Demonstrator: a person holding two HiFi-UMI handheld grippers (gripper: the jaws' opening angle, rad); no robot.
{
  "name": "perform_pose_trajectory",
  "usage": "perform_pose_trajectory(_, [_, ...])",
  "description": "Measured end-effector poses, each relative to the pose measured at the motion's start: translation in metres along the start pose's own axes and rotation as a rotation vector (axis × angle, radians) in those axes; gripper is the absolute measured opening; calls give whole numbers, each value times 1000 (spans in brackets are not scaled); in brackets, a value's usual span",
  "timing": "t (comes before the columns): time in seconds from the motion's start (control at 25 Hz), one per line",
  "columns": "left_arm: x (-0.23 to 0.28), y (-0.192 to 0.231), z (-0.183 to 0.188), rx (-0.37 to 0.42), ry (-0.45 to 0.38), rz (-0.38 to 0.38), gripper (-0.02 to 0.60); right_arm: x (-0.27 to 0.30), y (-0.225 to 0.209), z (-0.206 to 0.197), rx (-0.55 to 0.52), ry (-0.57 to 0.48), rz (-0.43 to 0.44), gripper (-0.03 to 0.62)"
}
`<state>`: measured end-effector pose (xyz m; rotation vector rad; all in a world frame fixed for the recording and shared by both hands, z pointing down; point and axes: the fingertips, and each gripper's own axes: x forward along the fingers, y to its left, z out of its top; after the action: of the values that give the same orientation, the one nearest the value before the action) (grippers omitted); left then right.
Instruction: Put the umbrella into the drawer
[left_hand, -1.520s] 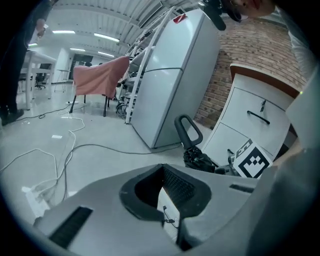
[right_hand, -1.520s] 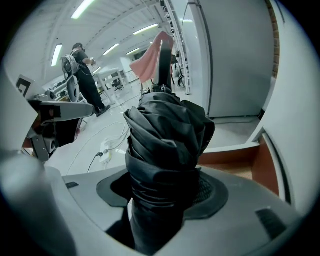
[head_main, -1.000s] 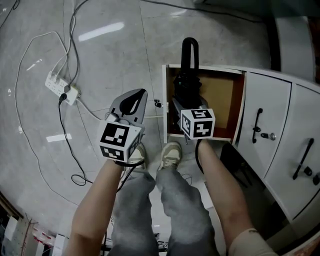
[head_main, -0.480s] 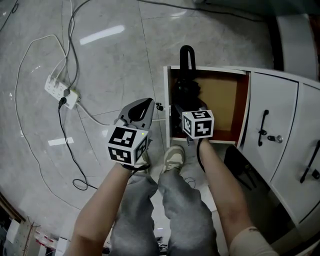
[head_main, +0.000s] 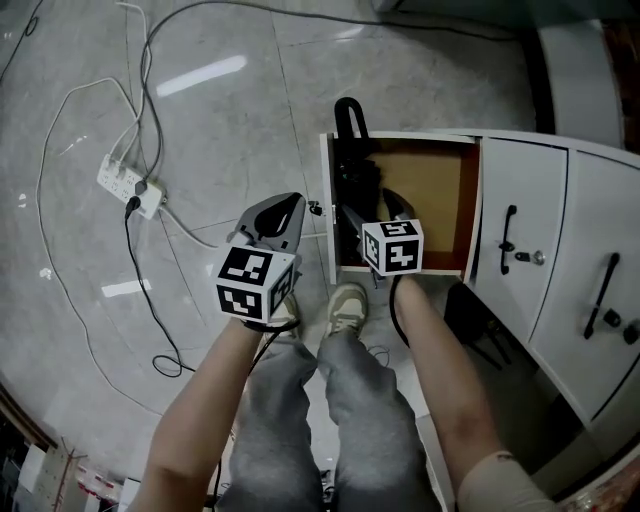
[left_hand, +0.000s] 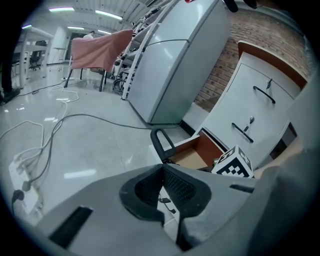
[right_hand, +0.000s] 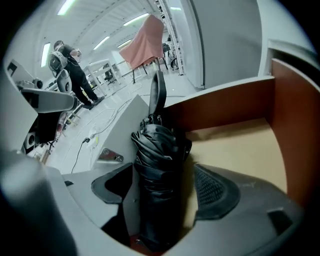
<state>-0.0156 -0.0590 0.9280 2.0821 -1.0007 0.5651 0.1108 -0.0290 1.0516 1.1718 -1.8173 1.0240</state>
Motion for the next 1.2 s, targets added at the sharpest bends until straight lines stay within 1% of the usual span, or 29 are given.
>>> perform_pose_trajectory(0.12, [-17, -7, 23, 4, -12, 6, 8, -26, 3, 14, 35, -5, -19, 353])
perform_pose_trajectory(0.2, [-31, -13, 40, 13, -19, 10, 8, -46, 11, 27, 48, -11, 1, 353])
perform_pose_trajectory(0.28, [-45, -18, 56, 20, -22, 18, 8, -69, 23, 45, 30, -29, 13, 351])
perform_pose_trajectory(0.32, [-53, -20, 64, 23, -24, 21, 8, -82, 28, 55, 13, -45, 8, 339])
perform_pose_trajectory(0.36, [-61, -22, 73, 27, -27, 24, 8, -95, 33, 67, -6, -64, -4, 298])
perform_pose_trajectory(0.4, [-70, -25, 83, 32, -33, 27, 8, -108, 38, 78, -25, -82, -17, 241])
perform_pose_trajectory(0.44, [-79, -27, 92, 37, -39, 31, 8, -120, 43, 89, -41, -96, -23, 206])
perform_pose_trajectory(0.56, [-106, -39, 120, 42, -55, 41, 8, -162, 59, 119, -69, -123, -11, 192])
perform_pose_trajectory(0.64, [-125, -48, 140, 47, -69, 45, 8, -191, 65, 138, -88, -147, -22, 155])
perform_pose_trajectory(0.72, [-146, -59, 160, 53, -84, 44, 8, -222, 69, 157, -102, -172, -46, 105])
perform_pose_trajectory(0.92, [-195, -93, 209, 84, -130, 36, 8, -299, 82, 203, -111, -245, -64, 45])
perform_pose_trajectory(1.0, [-220, -108, 229, 118, -141, 50, 8, -330, 90, 219, -109, -278, -67, 30])
perform_pose_trajectory(1.08, [-248, -130, 251, 181, -161, 58, 8, -366, 99, 237, -101, -311, -71, 17])
perform_pose_trajectory(1.2, [-286, -163, 290, 268, -220, 50, 8, -422, 116, 273, -72, -374, -59, 8])
